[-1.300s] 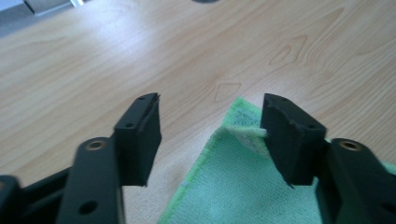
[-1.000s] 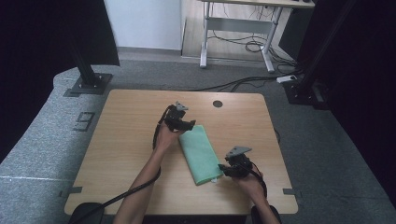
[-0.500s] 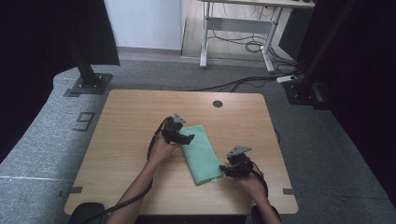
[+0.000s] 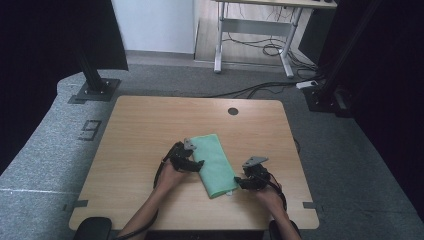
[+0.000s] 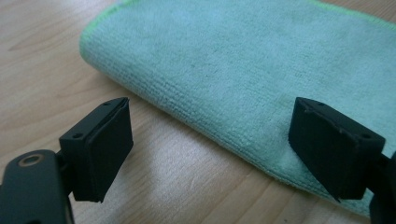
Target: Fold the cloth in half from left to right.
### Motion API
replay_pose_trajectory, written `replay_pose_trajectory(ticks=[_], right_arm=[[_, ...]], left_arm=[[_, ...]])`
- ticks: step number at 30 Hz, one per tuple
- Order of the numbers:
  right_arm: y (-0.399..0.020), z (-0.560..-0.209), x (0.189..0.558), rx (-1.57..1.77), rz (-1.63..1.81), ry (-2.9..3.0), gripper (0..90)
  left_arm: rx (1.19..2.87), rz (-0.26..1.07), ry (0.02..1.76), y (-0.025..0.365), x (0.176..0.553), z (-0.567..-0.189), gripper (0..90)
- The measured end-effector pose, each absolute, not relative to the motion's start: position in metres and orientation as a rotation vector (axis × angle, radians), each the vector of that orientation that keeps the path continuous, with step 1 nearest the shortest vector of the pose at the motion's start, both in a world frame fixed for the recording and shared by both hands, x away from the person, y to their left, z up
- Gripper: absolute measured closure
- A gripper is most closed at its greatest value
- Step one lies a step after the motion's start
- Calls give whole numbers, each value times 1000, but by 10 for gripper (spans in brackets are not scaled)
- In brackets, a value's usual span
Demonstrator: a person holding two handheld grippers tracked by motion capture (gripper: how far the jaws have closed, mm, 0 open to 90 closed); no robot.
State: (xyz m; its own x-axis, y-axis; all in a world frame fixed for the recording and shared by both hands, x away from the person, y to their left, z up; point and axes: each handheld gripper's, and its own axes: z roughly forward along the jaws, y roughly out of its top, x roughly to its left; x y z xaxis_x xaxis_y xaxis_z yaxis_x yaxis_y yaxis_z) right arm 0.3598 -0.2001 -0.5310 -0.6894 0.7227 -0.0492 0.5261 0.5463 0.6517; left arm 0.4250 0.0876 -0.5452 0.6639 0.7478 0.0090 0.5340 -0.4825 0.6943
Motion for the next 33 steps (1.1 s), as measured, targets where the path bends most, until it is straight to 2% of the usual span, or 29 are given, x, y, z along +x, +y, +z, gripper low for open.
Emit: replay_pose_trajectory(ticks=[8,16,33], right_arm=[[-193,-529,360,1002,935,2483,390],[-190,-537,363,980,912,2512,403],[-139,-540,360,901,987,2561,391]], left_arm=[[2203,413,979,88,426,-547,133],[2204,427,993,93,434,-548,113],[2203,478,1061,120,455,-545,98]])
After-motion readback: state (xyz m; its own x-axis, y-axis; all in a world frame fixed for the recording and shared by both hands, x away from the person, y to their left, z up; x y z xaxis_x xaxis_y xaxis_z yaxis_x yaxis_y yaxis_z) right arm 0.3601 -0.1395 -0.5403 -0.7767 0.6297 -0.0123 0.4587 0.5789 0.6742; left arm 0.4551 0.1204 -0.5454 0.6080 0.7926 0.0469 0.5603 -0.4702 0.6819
